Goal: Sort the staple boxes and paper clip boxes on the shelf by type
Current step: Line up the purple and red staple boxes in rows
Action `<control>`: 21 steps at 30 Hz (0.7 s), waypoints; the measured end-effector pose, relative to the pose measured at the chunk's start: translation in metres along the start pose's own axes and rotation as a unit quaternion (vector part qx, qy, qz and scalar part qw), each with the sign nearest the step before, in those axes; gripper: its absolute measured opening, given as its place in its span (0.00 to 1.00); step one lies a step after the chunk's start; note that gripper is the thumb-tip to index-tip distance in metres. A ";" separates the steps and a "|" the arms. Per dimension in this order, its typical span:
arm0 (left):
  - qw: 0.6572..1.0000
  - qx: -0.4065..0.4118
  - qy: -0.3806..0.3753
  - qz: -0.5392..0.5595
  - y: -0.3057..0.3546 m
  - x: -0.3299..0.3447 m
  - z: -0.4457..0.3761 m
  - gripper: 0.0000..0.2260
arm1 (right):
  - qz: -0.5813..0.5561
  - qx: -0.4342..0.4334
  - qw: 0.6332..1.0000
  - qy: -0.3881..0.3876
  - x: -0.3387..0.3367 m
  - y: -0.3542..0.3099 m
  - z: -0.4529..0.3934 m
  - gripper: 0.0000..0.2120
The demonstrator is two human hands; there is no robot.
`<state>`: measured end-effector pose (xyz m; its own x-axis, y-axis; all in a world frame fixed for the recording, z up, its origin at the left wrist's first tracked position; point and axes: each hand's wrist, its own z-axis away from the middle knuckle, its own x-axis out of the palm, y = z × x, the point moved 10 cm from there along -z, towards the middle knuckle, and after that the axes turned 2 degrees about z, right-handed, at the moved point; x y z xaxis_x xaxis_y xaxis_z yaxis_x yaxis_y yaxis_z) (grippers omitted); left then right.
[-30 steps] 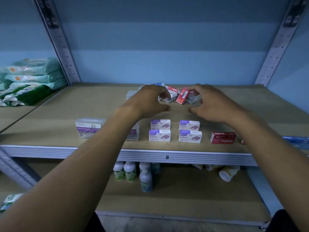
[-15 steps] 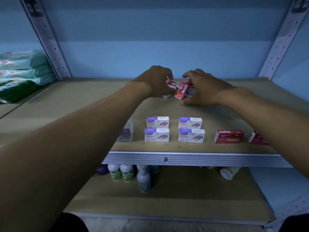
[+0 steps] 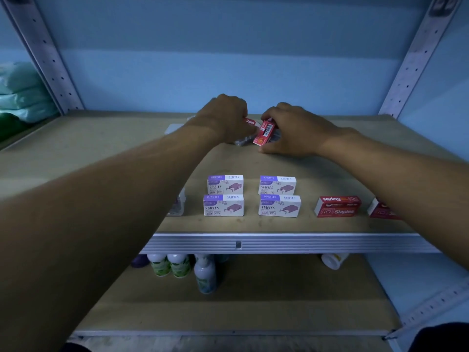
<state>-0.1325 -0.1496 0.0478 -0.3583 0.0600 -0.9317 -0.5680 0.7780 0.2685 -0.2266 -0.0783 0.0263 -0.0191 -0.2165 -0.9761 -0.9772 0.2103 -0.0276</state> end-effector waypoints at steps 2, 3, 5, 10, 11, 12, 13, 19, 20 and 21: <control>1.000 0.000 0.004 -0.003 0.000 0.002 -0.001 0.22 | -0.001 -0.001 1.000 0.005 -0.001 0.000 0.001 0.37; 1.000 -0.002 0.007 -0.001 -0.001 0.002 -0.001 0.22 | -0.001 -0.002 1.000 0.007 -0.002 0.000 0.001 0.36; 1.000 -0.005 0.013 0.003 -0.003 0.003 -0.003 0.21 | 0.002 -0.006 1.000 0.010 -0.001 0.000 0.000 0.35; 0.999 -0.019 0.015 0.021 -0.007 0.005 -0.007 0.20 | 0.016 -0.012 1.000 0.011 -0.002 -0.003 0.001 0.32; 0.999 -0.022 0.017 0.026 -0.008 0.005 -0.008 0.19 | 0.017 -0.012 1.000 0.013 -0.003 -0.004 0.002 0.31; 0.999 -0.026 0.020 0.032 -0.009 0.005 -0.009 0.19 | 0.020 -0.013 1.000 0.016 -0.003 -0.005 0.002 0.31; 0.999 -0.031 0.022 0.039 -0.010 0.005 -0.010 0.19 | 0.023 -0.013 0.999 0.018 -0.003 -0.006 0.003 0.30; 0.996 -0.052 0.036 0.070 -0.014 0.004 -0.015 0.18 | 0.037 -0.007 0.999 0.024 -0.006 -0.009 0.005 0.29; 0.995 -0.052 0.037 0.074 -0.014 0.004 -0.016 0.17 | 0.034 -0.005 0.999 0.021 -0.007 -0.009 0.005 0.29; 0.995 -0.052 0.038 0.078 -0.014 0.003 -0.016 0.17 | 0.030 -0.003 0.999 0.019 -0.007 -0.008 0.006 0.29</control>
<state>-0.1374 -0.1707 0.0449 -0.5010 0.1239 -0.8565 -0.5728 0.6945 0.4355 -0.2172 -0.0729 0.0325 -0.0856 -0.2395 -0.9671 -0.9755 0.2176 0.0325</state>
